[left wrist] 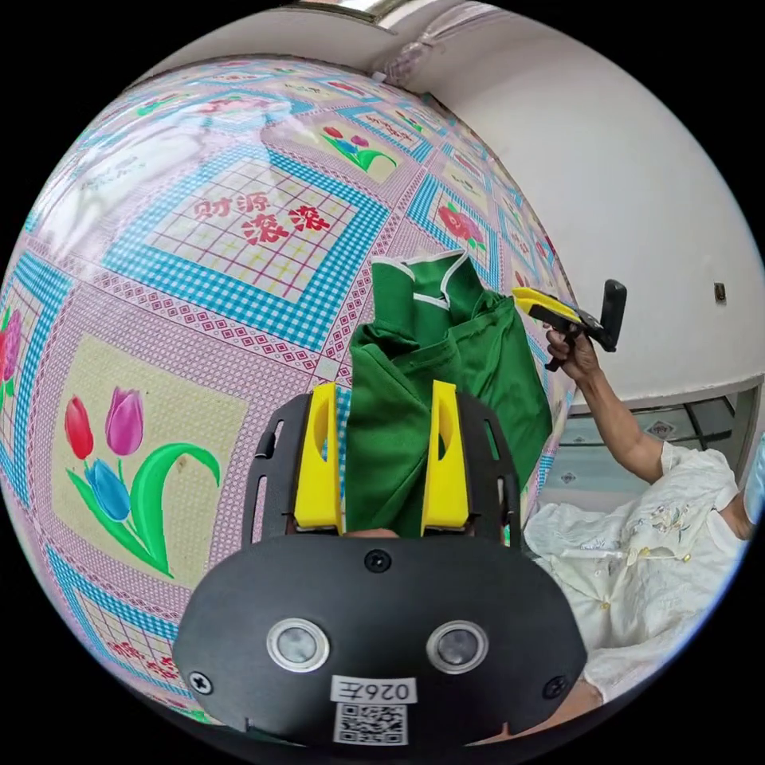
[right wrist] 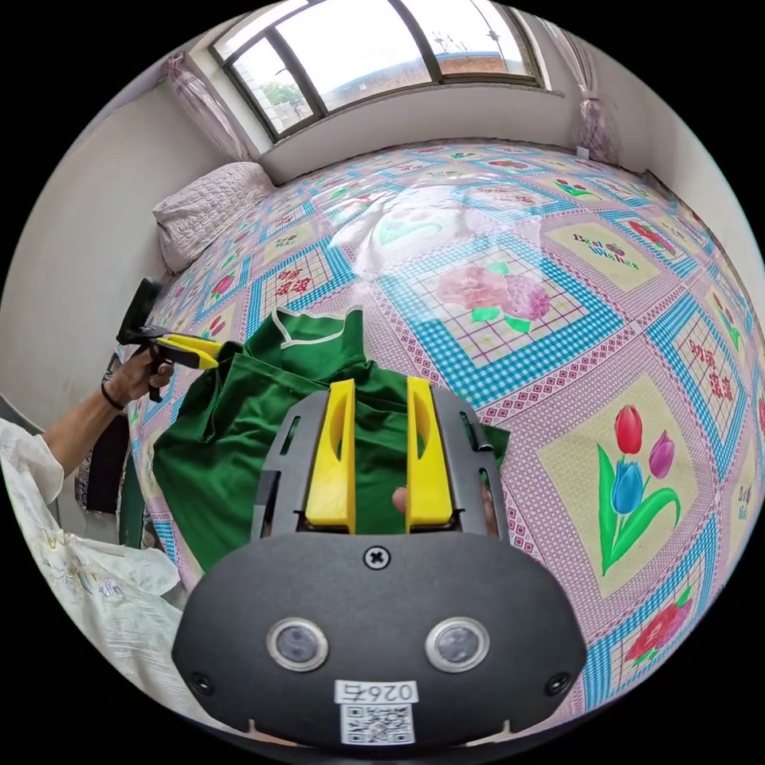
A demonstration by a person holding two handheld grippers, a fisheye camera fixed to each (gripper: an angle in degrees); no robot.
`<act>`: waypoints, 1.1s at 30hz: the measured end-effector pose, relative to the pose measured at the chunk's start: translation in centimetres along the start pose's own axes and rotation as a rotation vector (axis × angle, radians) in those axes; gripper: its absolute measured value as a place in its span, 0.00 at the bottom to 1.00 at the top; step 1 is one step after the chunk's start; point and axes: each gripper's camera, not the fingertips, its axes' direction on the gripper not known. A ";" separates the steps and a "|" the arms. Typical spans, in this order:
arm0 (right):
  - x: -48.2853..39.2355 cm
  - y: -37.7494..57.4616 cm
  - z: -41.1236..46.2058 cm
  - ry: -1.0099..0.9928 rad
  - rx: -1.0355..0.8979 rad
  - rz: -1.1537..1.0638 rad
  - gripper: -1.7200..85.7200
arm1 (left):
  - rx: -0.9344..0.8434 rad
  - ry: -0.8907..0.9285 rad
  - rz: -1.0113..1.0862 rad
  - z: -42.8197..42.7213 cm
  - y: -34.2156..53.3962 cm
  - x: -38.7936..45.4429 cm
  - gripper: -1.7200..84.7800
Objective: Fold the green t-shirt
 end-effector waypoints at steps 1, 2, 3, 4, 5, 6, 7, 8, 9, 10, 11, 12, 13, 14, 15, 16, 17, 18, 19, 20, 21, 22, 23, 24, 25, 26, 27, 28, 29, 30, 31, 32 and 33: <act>0.3 -0.9 1.0 -0.016 -0.022 -0.012 0.11 | -0.010 0.027 0.005 0.2 -0.4 -0.1 0.20; 0.4 -1.3 1.6 -0.028 -0.036 -0.020 0.12 | -0.017 0.043 0.010 0.2 -0.6 -0.2 0.20; 0.5 -2.2 2.6 -0.052 -0.060 -0.037 0.12 | -0.032 0.061 0.023 0.4 -0.9 -0.3 0.19; 0.4 -3.0 3.5 -0.059 -0.075 -0.056 0.12 | -0.048 0.064 0.040 0.6 -1.0 -0.2 0.18; 0.2 -3.4 4.0 -0.059 -0.085 -0.068 0.12 | -0.057 0.066 0.047 0.7 -1.0 -0.1 0.18; -0.1 -4.1 5.2 -0.047 -0.111 -0.090 0.12 | -0.073 0.076 0.059 0.8 -1.0 0.1 0.16; -0.6 -4.9 6.6 -0.023 -0.151 -0.115 0.12 | -0.080 0.082 0.058 1.0 -0.8 0.3 0.15; -0.9 -5.1 7.0 -0.001 -0.156 -0.125 0.10 | -0.087 0.079 0.056 1.1 -0.7 0.4 0.13; -1.7 -5.5 7.1 0.046 -0.140 -0.152 0.07 | -0.124 0.069 0.059 1.6 -0.6 0.7 0.09; -2.3 -5.9 7.6 0.063 -0.159 -0.166 0.04 | -0.136 0.039 0.063 1.9 -0.3 1.0 0.06; -2.7 -6.0 7.5 0.061 -0.151 -0.176 0.02 | -0.123 0.035 0.071 1.9 -0.1 1.2 0.05; -3.2 -6.2 7.7 0.050 -0.170 -0.184 0.01 | -0.115 0.039 0.071 1.8 0.2 1.4 0.04; -3.6 -6.3 7.3 0.055 -0.160 -0.181 0.01 | -0.097 0.048 0.064 1.6 0.6 1.5 0.03; -3.8 -6.4 7.1 0.055 -0.164 -0.178 0.01 | -0.085 0.053 0.059 1.4 0.9 1.6 0.03; -4.0 -6.3 6.3 0.045 -0.155 -0.157 0.00 | -0.052 0.074 0.050 0.7 1.6 1.7 0.02; -4.3 -6.1 4.9 0.022 -0.122 -0.131 0.00 | -0.011 0.104 0.043 -0.1 2.4 1.9 0.02; -4.5 -6.0 4.0 0.008 -0.102 -0.120 0.00 | 0.014 0.119 0.042 -0.7 2.9 2.0 0.02; -5.0 -5.6 1.8 -0.014 -0.059 -0.099 0.00 | 0.065 0.145 0.044 -1.9 4.0 2.4 0.02; -5.6 -5.1 -0.6 -0.030 -0.013 -0.086 0.00 | 0.118 0.169 0.055 -3.3 5.1 3.1 0.02; -6.0 -4.8 -1.9 -0.038 0.010 -0.080 0.00 | 0.141 0.182 0.063 -4.0 5.7 3.5 0.02; -6.9 -4.2 -4.6 -0.048 0.054 -0.071 0.00 | 0.180 0.198 0.082 -5.3 6.9 4.4 0.02; -7.9 -3.5 -7.5 -0.053 0.100 -0.060 0.00 | 0.213 0.204 0.107 -6.7 8.0 5.6 0.02; -8.4 -3.1 -9.0 -0.058 0.126 -0.053 0.00 | 0.230 0.205 0.121 -7.4 8.6 6.3 0.02; -9.3 -2.4 -12.3 -0.071 0.179 -0.038 0.00 | 0.263 0.207 0.152 -8.8 9.8 7.7 0.02; -10.5 -1.6 -15.6 -0.078 0.236 -0.033 0.01 | 0.298 0.210 0.186 -10.3 11.0 9.3 0.02; -11.2 -1.2 -17.3 -0.078 0.263 -0.032 0.01 | 0.315 0.212 0.205 -11.0 11.6 10.1 0.02; -12.8 -0.4 -20.7 -0.071 0.316 -0.036 0.01 | 0.349 0.214 0.246 -12.5 12.8 11.9 0.02; -14.7 0.3 -24.3 -0.059 0.369 -0.046 0.01 | 0.375 0.219 0.284 -14.1 13.9 13.7 0.02; -15.8 0.6 -26.1 -0.052 0.396 -0.053 0.01 | 0.386 0.221 0.300 -14.8 14.5 14.5 0.02; -18.2 1.4 -30.0 -0.029 0.455 -0.074 0.01 | 0.407 0.221 0.339 -16.4 15.5 16.4 0.02; -20.9 2.2 -33.7 0.012 0.514 -0.109 0.01 | 0.428 0.214 0.379 -18.0 16.6 18.4 0.02; -22.3 2.6 -35.5 0.038 0.540 -0.126 0.01 | 0.439 0.208 0.400 -18.8 17.1 19.5 0.02; -25.0 3.4 -39.2 0.089 0.596 -0.135 0.01 | 0.462 0.196 0.445 -20.5 18.2 21.6 0.02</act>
